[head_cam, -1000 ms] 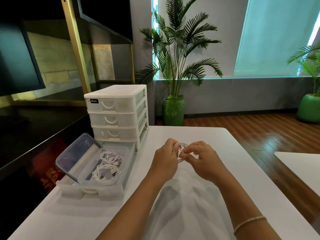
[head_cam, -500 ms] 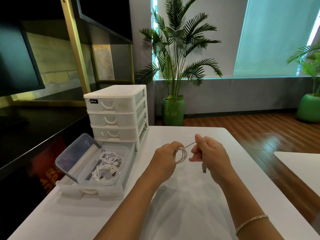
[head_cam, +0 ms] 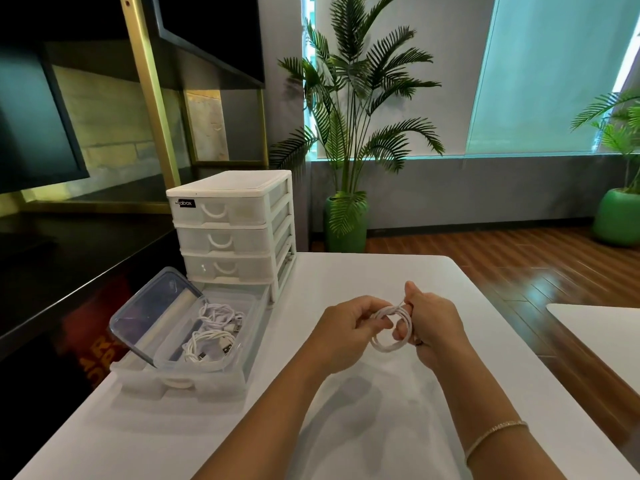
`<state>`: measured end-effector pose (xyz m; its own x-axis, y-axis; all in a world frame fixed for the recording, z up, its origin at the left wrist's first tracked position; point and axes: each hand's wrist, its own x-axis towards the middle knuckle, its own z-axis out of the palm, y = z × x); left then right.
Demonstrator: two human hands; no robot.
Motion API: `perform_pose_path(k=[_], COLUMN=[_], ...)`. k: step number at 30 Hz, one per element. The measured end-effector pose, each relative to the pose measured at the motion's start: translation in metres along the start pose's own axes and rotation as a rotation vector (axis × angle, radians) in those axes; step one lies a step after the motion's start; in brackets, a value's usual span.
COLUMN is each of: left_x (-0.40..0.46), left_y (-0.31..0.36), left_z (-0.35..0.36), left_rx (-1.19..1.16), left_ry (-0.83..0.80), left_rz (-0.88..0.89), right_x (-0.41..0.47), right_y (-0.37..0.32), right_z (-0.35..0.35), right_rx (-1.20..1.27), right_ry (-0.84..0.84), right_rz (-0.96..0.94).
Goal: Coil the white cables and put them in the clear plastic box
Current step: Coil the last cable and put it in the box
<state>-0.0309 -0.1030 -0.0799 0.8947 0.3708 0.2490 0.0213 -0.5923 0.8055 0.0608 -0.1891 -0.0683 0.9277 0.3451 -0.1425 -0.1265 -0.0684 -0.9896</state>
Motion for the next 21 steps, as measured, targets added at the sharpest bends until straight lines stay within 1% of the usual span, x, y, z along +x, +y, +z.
perform_pose_path(k=[3, 7, 9, 11, 14, 17, 19, 21], left_x=[-0.002, -0.002, -0.002, -0.001, -0.001, 0.001, 0.002, 0.004], left_y=[0.000, -0.003, -0.004, -0.007, -0.007, -0.007, -0.007, -0.008], left_z=[0.005, 0.011, 0.011, 0.010, 0.009, 0.010, 0.008, 0.005], left_rx=[0.164, 0.365, 0.397, 0.372, 0.346, 0.352, 0.344, 0.318], left_ry=[0.076, 0.140, 0.176, 0.182, 0.180, 0.221, 0.235, 0.261], left_rz=[0.122, 0.304, 0.361, 0.400, 0.420, 0.418, 0.350, 0.242], right_x=[0.002, 0.006, 0.007, 0.008, 0.008, 0.006, 0.001, -0.006], right_y=[0.002, 0.003, 0.005, 0.007, 0.008, 0.005, -0.002, -0.008], right_z=[-0.004, -0.007, -0.006, -0.006, -0.004, -0.004, -0.005, -0.006], right_rx=[0.027, 0.019, -0.004, -0.016, -0.002, 0.032, 0.072, 0.146], right_ry=[-0.033, -0.064, -0.078, -0.089, -0.102, -0.092, -0.133, -0.256], right_rz=[0.066, 0.085, 0.093, 0.101, 0.103, 0.106, 0.118, 0.120])
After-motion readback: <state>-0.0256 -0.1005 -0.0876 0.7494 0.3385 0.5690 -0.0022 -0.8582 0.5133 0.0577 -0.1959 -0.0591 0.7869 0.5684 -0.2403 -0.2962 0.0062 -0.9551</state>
